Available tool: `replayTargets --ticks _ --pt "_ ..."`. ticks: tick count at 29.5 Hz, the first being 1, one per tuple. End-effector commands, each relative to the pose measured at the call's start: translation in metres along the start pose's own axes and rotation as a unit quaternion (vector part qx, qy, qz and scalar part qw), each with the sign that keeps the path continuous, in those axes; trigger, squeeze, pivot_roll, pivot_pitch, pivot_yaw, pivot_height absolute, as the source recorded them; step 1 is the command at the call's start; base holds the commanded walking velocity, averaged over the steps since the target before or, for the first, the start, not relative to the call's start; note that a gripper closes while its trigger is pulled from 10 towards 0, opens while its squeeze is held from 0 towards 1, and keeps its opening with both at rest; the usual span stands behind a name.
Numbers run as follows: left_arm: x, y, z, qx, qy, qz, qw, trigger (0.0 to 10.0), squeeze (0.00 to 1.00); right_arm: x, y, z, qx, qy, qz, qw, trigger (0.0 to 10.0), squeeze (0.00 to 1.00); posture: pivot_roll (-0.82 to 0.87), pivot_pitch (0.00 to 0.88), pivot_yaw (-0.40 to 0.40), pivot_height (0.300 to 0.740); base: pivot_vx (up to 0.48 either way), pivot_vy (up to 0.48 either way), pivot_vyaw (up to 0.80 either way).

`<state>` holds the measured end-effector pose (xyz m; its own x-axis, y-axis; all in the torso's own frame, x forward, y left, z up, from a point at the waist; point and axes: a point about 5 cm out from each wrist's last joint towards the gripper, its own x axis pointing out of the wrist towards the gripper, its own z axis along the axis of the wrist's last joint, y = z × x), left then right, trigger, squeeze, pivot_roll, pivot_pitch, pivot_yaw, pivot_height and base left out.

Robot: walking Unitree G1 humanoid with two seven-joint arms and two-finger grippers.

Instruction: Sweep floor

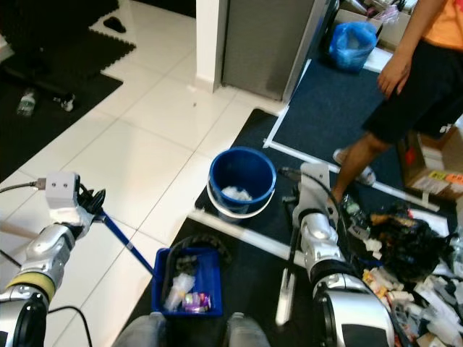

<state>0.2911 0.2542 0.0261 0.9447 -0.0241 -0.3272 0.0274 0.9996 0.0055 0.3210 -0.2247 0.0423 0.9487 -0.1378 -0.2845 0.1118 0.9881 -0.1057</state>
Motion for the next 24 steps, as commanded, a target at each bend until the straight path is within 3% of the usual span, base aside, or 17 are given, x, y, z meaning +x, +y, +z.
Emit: replayTargets --ticks 1,8,16,20,22,24 --pt "-0.002 -0.002 -0.008 0.012 0.021 -0.001 1.0 10.0 0.0 0.001 -0.004 0.004 0.003 -0.007 -0.005 1.0 10.0 0.0 0.18 0.031 -0.061 0.74 0.337 0.0 -0.8" --pt "-0.002 0.0 -0.005 0.012 0.014 0.001 1.0 10.0 0.0 0.001 -0.002 0.004 0.002 -0.005 -0.003 1.0 10.0 0.0 0.19 0.034 -0.06 0.74 0.337 0.0 -0.8" --pt "0.001 0.011 0.015 0.024 -0.023 0.018 0.999 10.0 0.0 0.001 -0.001 0.005 0.005 -0.011 -0.002 1.0 10.0 0.0 0.19 0.041 -0.061 0.74 0.338 0.0 0.0" --pt "-0.001 0.037 0.046 0.061 -0.079 0.093 0.991 10.0 0.0 0.001 -0.001 0.004 0.004 -0.01 -0.002 1.0 10.0 0.0 0.19 0.041 -0.061 0.74 0.152 0.0 0.0" --pt "-0.001 0.037 0.046 0.061 -0.079 0.093 0.991 10.0 0.0 0.001 -0.001 0.004 0.004 -0.01 -0.002 1.0 10.0 0.0 0.19 0.041 -0.061 0.74 0.0 0.0 0.0" --pt "-0.005 0.048 0.05 0.06 -0.096 0.138 0.984 10.0 0.0 0.001 0.0 0.004 0.003 -0.01 -0.001 1.0 10.0 0.0 0.2 0.048 -0.059 0.74 0.0 0.0 0.0"
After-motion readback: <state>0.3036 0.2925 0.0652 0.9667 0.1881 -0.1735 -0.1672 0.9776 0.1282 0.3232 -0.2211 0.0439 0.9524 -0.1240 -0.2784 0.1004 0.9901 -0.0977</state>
